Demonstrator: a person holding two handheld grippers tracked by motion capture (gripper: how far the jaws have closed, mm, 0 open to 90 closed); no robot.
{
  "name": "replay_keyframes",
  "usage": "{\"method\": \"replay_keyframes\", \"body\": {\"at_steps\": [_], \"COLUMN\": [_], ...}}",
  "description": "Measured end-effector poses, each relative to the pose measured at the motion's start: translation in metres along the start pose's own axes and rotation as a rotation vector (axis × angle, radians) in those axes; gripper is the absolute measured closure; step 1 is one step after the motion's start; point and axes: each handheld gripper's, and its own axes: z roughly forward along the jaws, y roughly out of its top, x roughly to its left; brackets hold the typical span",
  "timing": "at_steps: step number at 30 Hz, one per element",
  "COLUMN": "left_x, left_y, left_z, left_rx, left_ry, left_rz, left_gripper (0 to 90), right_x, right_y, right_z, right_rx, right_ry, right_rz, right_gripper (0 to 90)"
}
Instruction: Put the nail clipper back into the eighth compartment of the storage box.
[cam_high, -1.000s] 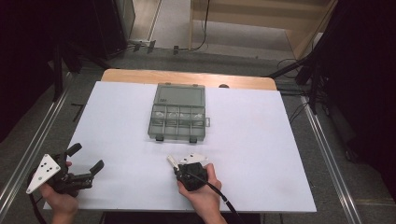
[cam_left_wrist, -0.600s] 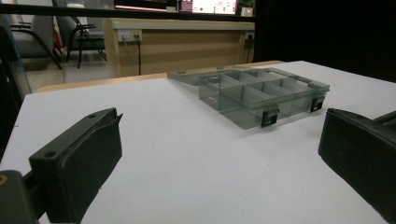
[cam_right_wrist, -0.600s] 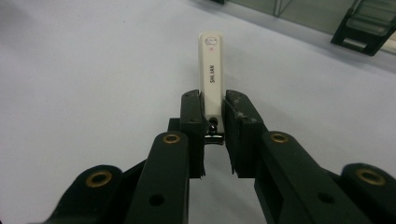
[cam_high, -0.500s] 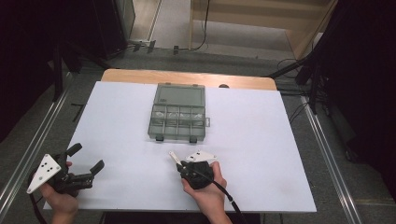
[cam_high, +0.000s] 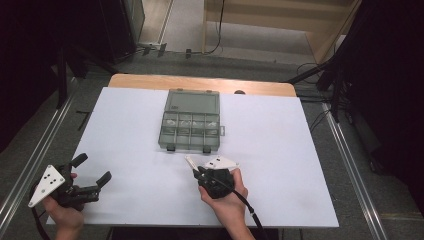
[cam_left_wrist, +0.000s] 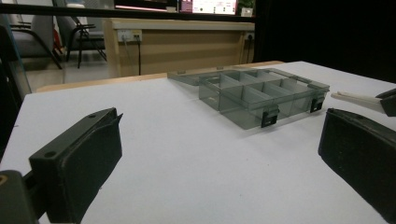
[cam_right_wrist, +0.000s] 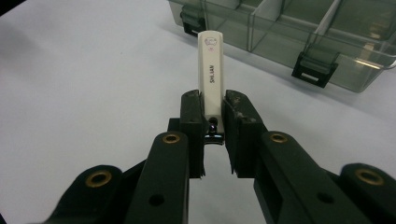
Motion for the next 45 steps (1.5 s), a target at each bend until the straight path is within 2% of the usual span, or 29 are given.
{"method": "replay_keyframes", "body": {"at_steps": [16,45], "left_x": [0.0,0.0], "left_y": [0.0,0.0], "left_z": [0.0,0.0], "left_rx": [0.0,0.001], "left_ry": [-0.001,-0.002], "left_rz": [0.0,-0.002], "left_gripper": [0.0,0.0], "right_x": [-0.019,-0.048], "right_y": [0.014,0.045], "right_z": [-0.004,0.003], "right_rx": [-0.04,-0.087], "right_ry": [-0.029,-0.064], "right_rz": [0.025,0.043], "right_gripper": [79.9,79.8]}}
